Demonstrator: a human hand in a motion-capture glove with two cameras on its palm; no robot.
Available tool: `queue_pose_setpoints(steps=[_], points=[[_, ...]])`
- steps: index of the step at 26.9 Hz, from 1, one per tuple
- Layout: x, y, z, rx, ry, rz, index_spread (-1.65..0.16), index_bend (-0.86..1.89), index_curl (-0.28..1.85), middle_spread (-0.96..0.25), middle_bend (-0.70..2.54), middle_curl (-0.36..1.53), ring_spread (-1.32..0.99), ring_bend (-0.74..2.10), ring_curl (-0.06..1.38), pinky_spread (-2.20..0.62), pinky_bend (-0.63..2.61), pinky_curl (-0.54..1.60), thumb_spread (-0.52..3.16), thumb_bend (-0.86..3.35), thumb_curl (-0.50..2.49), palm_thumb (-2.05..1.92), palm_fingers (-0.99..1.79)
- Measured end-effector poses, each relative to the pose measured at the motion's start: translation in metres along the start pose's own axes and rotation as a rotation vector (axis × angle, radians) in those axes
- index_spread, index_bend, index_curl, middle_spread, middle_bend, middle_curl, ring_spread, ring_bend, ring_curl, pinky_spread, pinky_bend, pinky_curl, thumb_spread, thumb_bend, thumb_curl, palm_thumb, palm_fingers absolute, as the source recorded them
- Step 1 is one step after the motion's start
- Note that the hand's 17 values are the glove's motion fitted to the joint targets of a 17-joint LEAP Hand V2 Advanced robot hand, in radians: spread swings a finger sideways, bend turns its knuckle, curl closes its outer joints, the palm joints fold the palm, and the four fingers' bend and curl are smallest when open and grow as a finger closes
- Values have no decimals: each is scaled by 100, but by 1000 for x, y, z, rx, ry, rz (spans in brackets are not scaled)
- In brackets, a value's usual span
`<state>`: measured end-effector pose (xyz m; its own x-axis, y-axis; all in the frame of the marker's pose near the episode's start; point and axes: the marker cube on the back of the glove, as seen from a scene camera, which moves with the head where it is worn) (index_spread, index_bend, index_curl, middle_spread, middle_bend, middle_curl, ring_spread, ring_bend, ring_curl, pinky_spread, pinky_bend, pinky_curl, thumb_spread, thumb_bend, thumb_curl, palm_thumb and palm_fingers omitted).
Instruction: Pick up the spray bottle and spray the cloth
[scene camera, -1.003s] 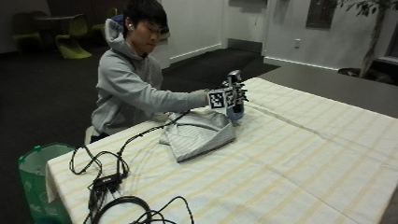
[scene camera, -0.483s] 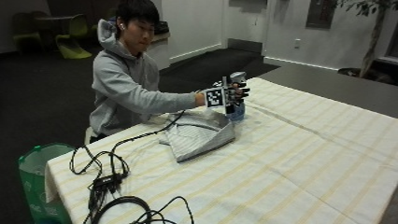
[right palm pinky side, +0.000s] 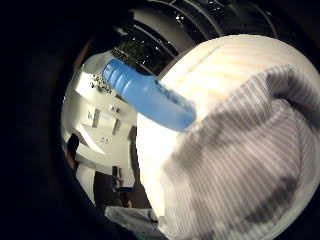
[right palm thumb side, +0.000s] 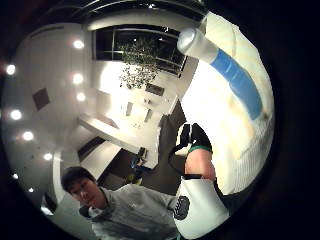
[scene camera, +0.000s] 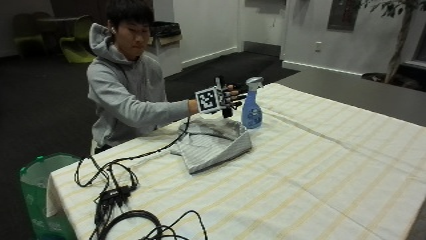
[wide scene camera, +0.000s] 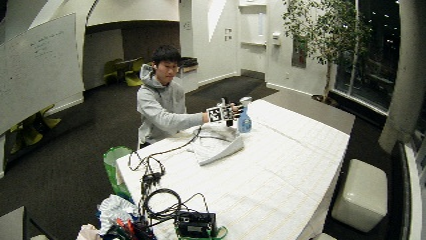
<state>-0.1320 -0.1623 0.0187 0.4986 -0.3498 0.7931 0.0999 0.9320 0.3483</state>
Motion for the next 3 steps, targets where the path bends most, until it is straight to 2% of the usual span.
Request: queue_pose_setpoints(steps=[3], points=[[-6,9,-6,-5,3,-11,-34,15,33,-9,25,36,-10,31,32,10,44,38,73,-2,64,87,29]])
